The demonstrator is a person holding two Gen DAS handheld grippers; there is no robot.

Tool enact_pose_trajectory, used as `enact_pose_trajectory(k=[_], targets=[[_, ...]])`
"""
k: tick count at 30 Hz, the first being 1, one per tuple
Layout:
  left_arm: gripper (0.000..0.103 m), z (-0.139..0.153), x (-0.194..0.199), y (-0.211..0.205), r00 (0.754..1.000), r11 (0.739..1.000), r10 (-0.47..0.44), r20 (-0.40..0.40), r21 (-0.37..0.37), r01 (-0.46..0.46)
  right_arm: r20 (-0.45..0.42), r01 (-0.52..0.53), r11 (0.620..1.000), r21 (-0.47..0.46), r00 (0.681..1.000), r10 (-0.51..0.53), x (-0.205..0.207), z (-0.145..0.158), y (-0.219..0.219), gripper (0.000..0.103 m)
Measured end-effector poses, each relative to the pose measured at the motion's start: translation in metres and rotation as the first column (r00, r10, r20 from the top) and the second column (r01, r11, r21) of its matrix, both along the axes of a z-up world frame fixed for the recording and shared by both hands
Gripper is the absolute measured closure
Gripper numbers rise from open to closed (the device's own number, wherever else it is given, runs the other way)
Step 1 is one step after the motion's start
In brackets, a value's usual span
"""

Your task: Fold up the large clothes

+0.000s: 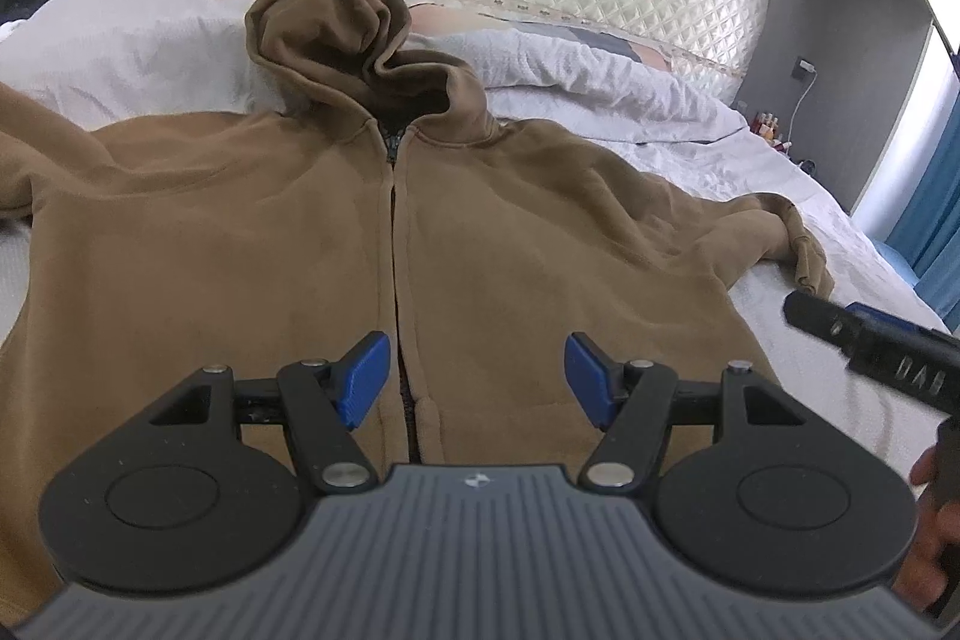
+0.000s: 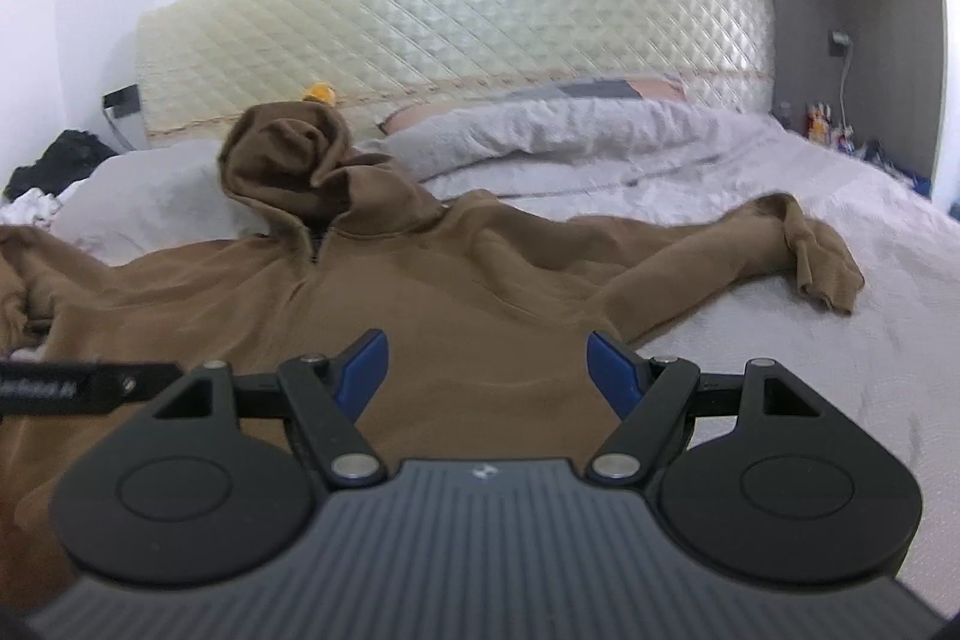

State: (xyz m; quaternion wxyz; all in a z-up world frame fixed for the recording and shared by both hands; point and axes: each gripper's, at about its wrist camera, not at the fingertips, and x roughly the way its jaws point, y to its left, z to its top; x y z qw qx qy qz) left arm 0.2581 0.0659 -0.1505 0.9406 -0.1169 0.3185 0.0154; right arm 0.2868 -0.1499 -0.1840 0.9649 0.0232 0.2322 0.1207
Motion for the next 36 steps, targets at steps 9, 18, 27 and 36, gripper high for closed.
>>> enact_pose_trajectory(k=[9, 18, 27, 36], targets=[[0.033, -0.019, 0.016, 0.010, 0.998, 0.996, 0.031, -0.048, -0.077, -0.034, -0.046, 0.072, 0.989, -0.131, 0.996, -0.078, 0.070, 0.021, -0.060, 0.028], [0.033, -0.042, 0.043, 0.014, 0.999, 0.991, 0.028, -0.040, -0.127, -0.033, -0.019, 0.254, 0.930, -0.265, 0.963, -0.268, 0.206, -0.049, -0.160, 0.028], [0.033, -0.053, 0.061, 0.016, 0.993, 0.992, 0.113, 0.035, -0.051, -0.111, -0.004, 0.280, 0.832, -0.479, 0.947, -0.321, 0.293, -0.130, -0.190, 0.028], [0.033, -0.067, 0.079, 0.024, 0.992, 0.987, 0.129, -0.013, -0.093, -0.130, 0.026, 0.483, 0.846, -0.225, 0.871, -0.491, 0.303, -0.110, -0.260, 0.073]])
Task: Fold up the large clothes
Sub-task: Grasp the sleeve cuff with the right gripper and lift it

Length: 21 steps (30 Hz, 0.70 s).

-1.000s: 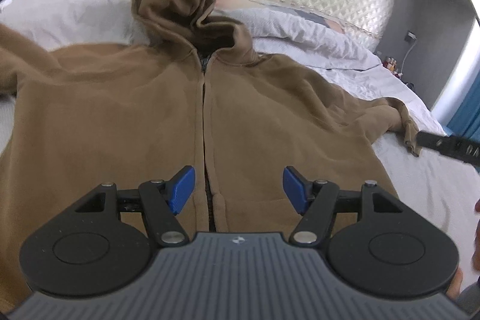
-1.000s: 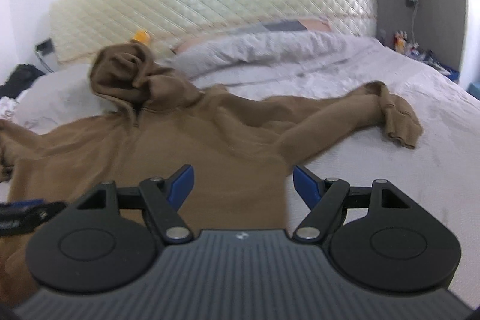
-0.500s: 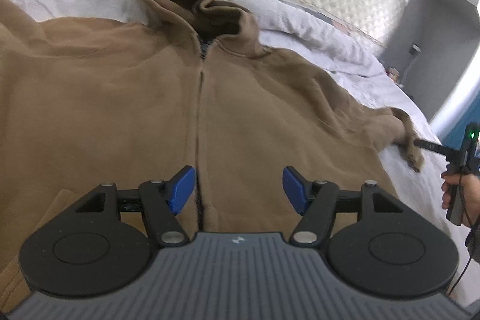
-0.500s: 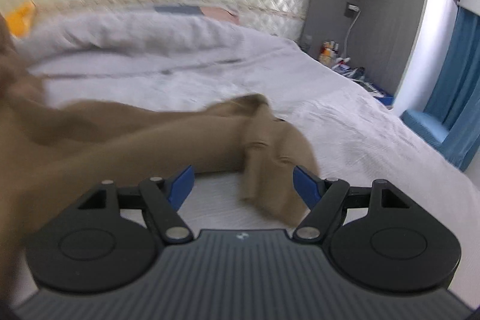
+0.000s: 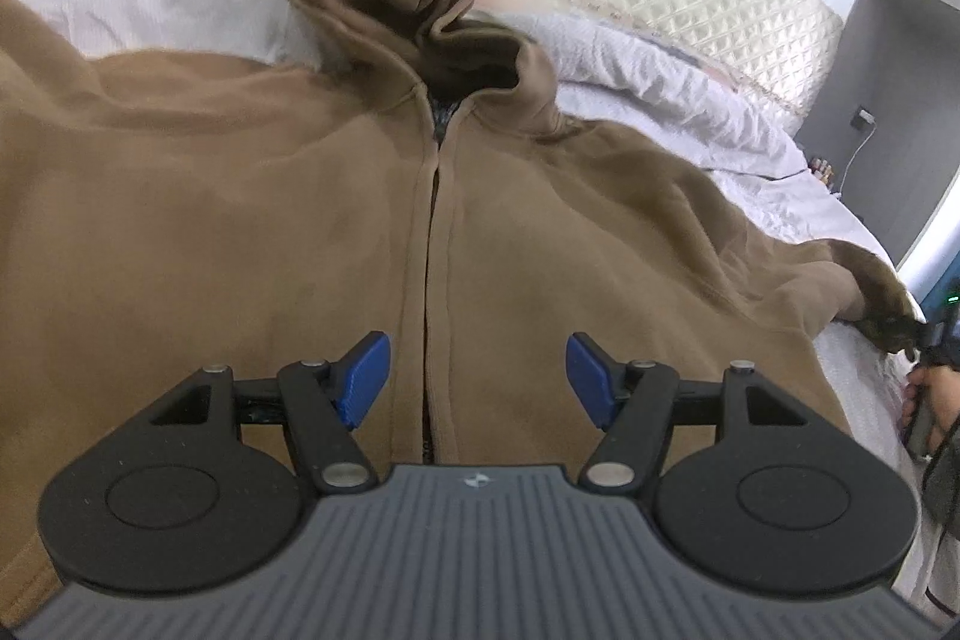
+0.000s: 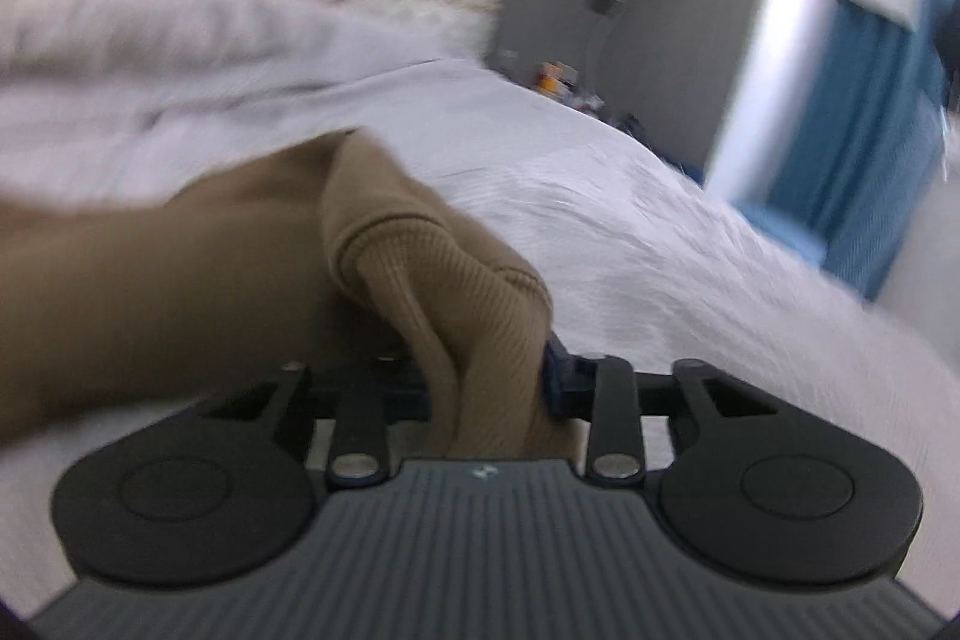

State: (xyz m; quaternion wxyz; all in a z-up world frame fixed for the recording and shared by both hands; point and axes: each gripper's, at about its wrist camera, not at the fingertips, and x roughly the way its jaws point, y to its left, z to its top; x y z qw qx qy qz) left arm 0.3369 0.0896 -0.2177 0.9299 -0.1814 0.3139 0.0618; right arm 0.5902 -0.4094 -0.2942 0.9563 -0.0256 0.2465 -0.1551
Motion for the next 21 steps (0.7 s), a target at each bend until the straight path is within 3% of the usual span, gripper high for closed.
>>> enact_pose_trajectory(k=[4, 11, 17, 21], targets=[[0.033, -0.001, 0.000, 0.004, 1.000, 0.999, 0.022, -0.009, -0.027, -0.022, 0.037, -0.023, 0.991, 0.128, 0.999, 0.019, -0.010, 0.041, -0.024, 0.077], [0.033, 0.010, -0.009, 0.002, 0.999, 0.999, 0.039, 0.030, 0.003, -0.039, -0.037, -0.055, 0.946, 0.320, 0.997, 0.070, -0.020, 0.128, -0.041, 0.078], [0.033, 0.019, -0.018, 0.007, 0.995, 0.995, 0.089, 0.046, 0.035, -0.090, -0.110, -0.115, 0.924, 0.365, 0.980, 0.166, -0.036, 0.201, -0.017, 0.078], [0.033, 0.027, -0.025, 0.014, 0.990, 0.992, 0.115, 0.076, 0.048, -0.119, -0.177, -0.181, 0.918, 0.353, 0.950, 0.255, -0.054, 0.242, 0.025, 0.078]])
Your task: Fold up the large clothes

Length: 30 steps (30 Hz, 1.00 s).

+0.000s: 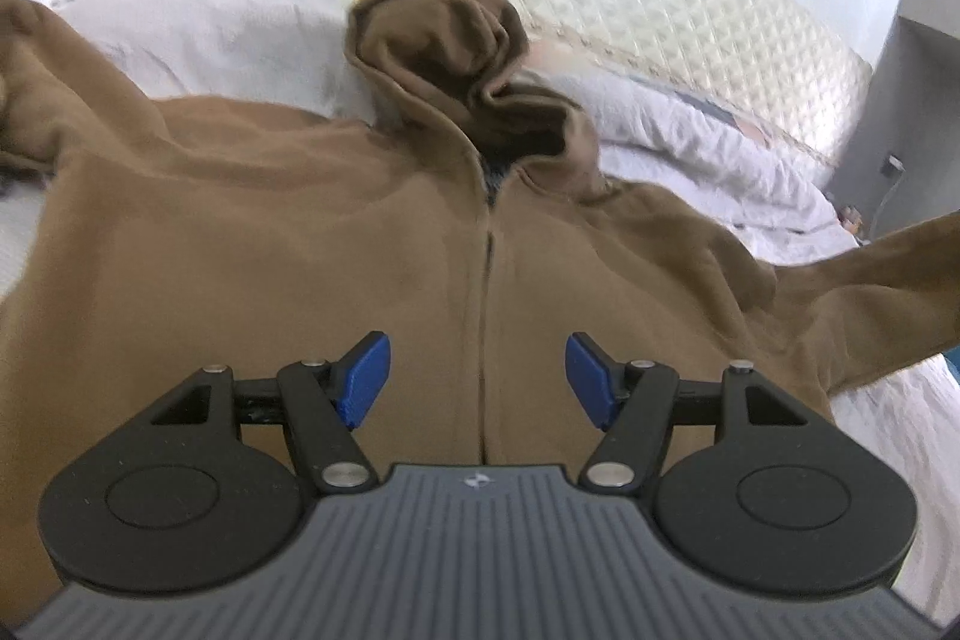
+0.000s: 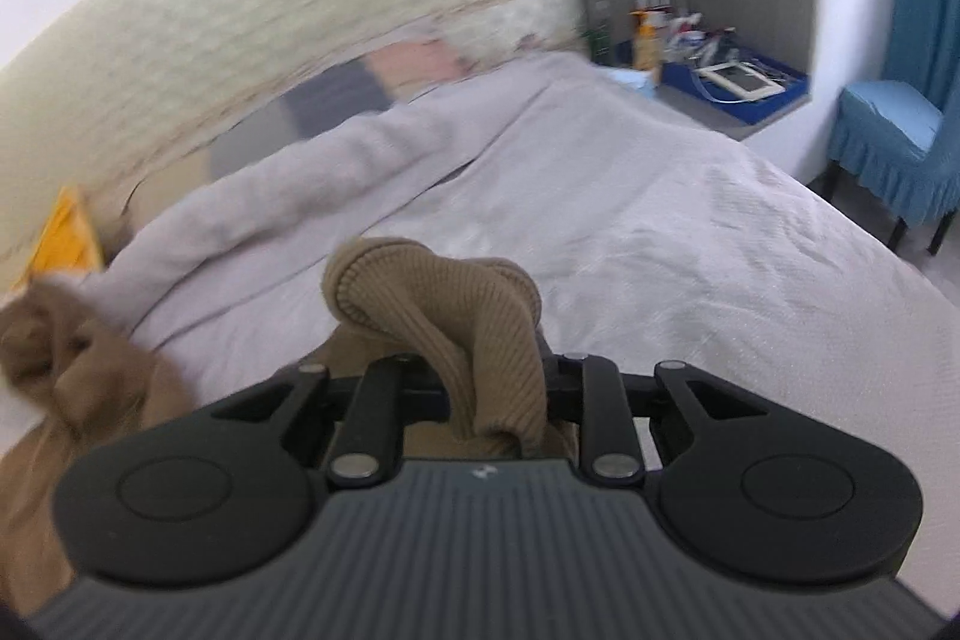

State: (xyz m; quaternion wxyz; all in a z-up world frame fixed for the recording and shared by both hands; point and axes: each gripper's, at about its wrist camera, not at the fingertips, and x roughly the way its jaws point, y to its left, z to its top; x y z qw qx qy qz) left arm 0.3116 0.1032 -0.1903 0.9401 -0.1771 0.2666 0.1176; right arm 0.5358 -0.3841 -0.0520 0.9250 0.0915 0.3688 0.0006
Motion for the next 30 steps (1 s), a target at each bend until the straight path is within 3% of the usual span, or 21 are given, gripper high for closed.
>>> enact_pose_trajectory(k=[6, 11, 15, 18, 23, 26, 30], targets=[[0.033, 0.007, -0.011, 0.016, 0.998, 0.997, 0.068, 0.010, -0.030, -0.068, 0.045, -0.069, 0.997, 0.040, 0.997, 0.067, -0.038, 0.068, 0.074, 0.078], [0.033, 0.023, -0.026, 0.033, 0.990, 0.992, 0.124, 0.072, -0.047, -0.121, 0.122, -0.154, 0.988, 0.020, 0.981, 0.151, -0.071, 0.124, 0.146, 0.078], [0.033, 0.031, -0.037, 0.053, 0.977, 0.977, 0.186, 0.101, -0.123, -0.173, 0.182, -0.265, 0.964, 0.009, 0.949, 0.259, -0.101, 0.160, 0.215, 0.078], [0.033, 0.037, -0.047, 0.074, 0.964, 0.958, 0.243, 0.109, -0.182, -0.221, 0.193, -0.355, 0.935, -0.008, 0.917, 0.350, -0.121, 0.171, 0.268, 0.078], [0.033, 0.043, -0.069, 0.114, 0.931, 0.917, 0.342, 0.130, -0.260, -0.301, 0.140, -0.459, 0.888, -0.034, 0.877, 0.459, -0.144, 0.141, 0.361, 0.078], [0.033, 0.040, -0.081, 0.134, 0.917, 0.892, 0.380, 0.122, -0.310, -0.328, 0.067, -0.520, 0.851, -0.072, 0.849, 0.524, -0.153, 0.097, 0.414, 0.078], [0.033, 0.030, -0.089, 0.153, 0.910, 0.862, 0.405, 0.091, -0.369, -0.347, -0.055, -0.574, 0.817, -0.056, 0.819, 0.572, -0.158, 0.034, 0.472, 0.078]])
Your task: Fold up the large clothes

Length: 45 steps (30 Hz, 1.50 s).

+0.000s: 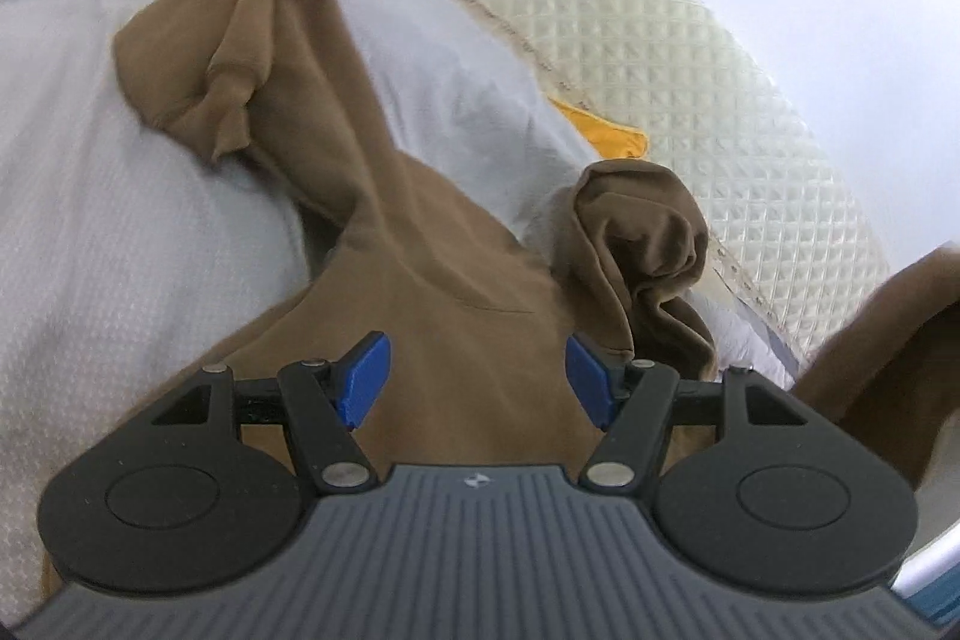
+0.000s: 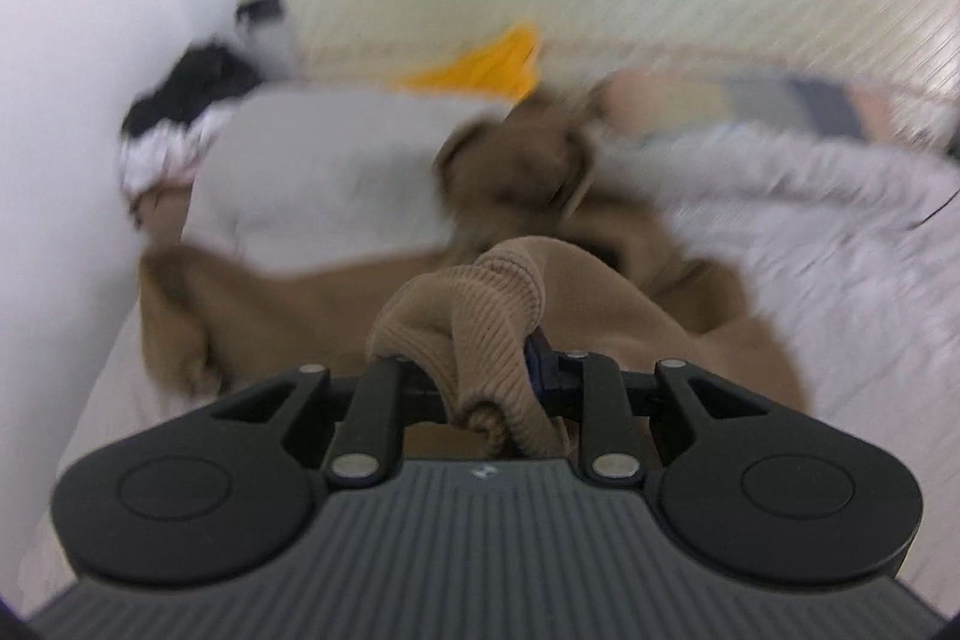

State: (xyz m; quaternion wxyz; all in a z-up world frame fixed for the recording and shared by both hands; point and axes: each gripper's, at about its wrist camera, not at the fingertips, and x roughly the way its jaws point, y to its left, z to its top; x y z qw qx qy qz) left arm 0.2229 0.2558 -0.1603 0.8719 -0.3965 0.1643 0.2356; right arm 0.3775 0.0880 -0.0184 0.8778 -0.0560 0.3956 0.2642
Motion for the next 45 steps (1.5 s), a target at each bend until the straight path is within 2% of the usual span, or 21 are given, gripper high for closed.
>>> enact_pose_trajectory(k=[4, 6, 10, 13, 18, 20, 21, 22, 25, 29, 31, 34, 37, 41, 43, 45], targets=[[0.033, -0.010, -0.003, 0.015, 0.999, 0.999, 0.034, -0.003, -0.041, -0.035, -0.100, 0.011, 1.000, -0.016, 0.995, -0.013, -0.009, -0.050, 0.035, 0.077], [0.033, -0.016, -0.003, 0.019, 0.999, 0.999, 0.038, -0.017, -0.025, -0.038, -0.148, 0.032, 0.999, -0.012, 0.988, -0.034, -0.013, -0.069, 0.046, 0.077], [0.033, -0.026, -0.008, 0.025, 0.999, 0.998, 0.048, -0.024, -0.047, -0.049, -0.216, 0.053, 0.999, -0.014, 0.975, -0.055, -0.014, -0.094, 0.060, 0.077], [0.033, -0.023, -0.012, 0.026, 0.999, 0.998, 0.053, -0.009, -0.030, -0.053, -0.248, 0.064, 0.998, -0.022, 0.967, -0.067, -0.017, -0.094, 0.058, 0.077], [0.033, -0.015, -0.025, 0.026, 0.997, 0.998, 0.067, 0.036, -0.018, -0.066, -0.300, 0.067, 0.997, -0.033, 0.951, -0.074, -0.026, -0.089, 0.047, 0.069], [0.033, -0.013, -0.031, 0.028, 0.996, 0.997, 0.076, 0.051, -0.029, -0.075, -0.330, 0.051, 0.999, -0.002, 0.943, -0.049, -0.032, -0.086, 0.039, 0.054], [0.033, -0.011, -0.035, 0.028, 0.995, 0.996, 0.083, 0.060, -0.033, -0.081, -0.349, 0.042, 0.999, 0.032, 0.937, -0.028, -0.034, -0.084, 0.035, 0.030], [0.033, -0.010, -0.038, 0.028, 0.994, 0.996, 0.088, 0.068, -0.031, -0.086, -0.356, 0.035, 0.998, 0.057, 0.934, -0.013, -0.038, -0.081, 0.031, 0.016], [0.033, -0.004, -0.043, 0.025, 0.993, 0.996, 0.094, 0.071, -0.015, -0.093, -0.317, 0.005, 0.996, 0.094, 0.948, 0.025, -0.052, -0.064, 0.018, 0.017], [0.033, 0.004, -0.043, 0.013, 0.996, 0.999, 0.043, 0.077, 0.016, -0.044, -0.269, 0.005, 0.992, 0.123, 0.963, 0.028, -0.058, -0.051, -0.008, 0.017], [0.033, 0.009, -0.040, 0.003, 0.997, 0.999, -0.002, 0.071, 0.047, -0.001, -0.243, 0.032, 0.991, 0.131, 0.970, 0.001, -0.054, -0.053, -0.028, 0.017], [0.033, 0.012, -0.029, -0.014, 0.996, 0.994, -0.076, 0.055, 0.085, 0.071, -0.242, 0.113, 0.982, 0.151, 0.968, -0.074, -0.041, -0.073, -0.068, 0.017], [0.034, 0.010, -0.016, -0.032, 0.989, 0.983, -0.147, 0.030, 0.120, 0.142, -0.267, 0.242, 0.949, 0.200, 0.946, -0.185, -0.022, -0.104, -0.117, 0.018], [0.034, 0.002, 0.007, -0.052, 0.974, 0.967, -0.225, -0.016, 0.123, 0.225, -0.338, 0.405, 0.875, 0.266, 0.889, -0.308, 0.004, -0.154, -0.175, 0.018], [0.036, -0.003, 0.018, -0.060, 0.966, 0.958, -0.255, -0.038, 0.125, 0.257, -0.400, 0.461, 0.825, 0.326, 0.858, -0.321, 0.012, -0.181, -0.195, 0.022], [0.042, -0.008, 0.030, -0.067, 0.959, 0.951, -0.278, -0.061, 0.124, 0.283, -0.471, 0.496, 0.764, 0.413, 0.834, -0.287, 0.021, -0.208, -0.210, 0.027]])
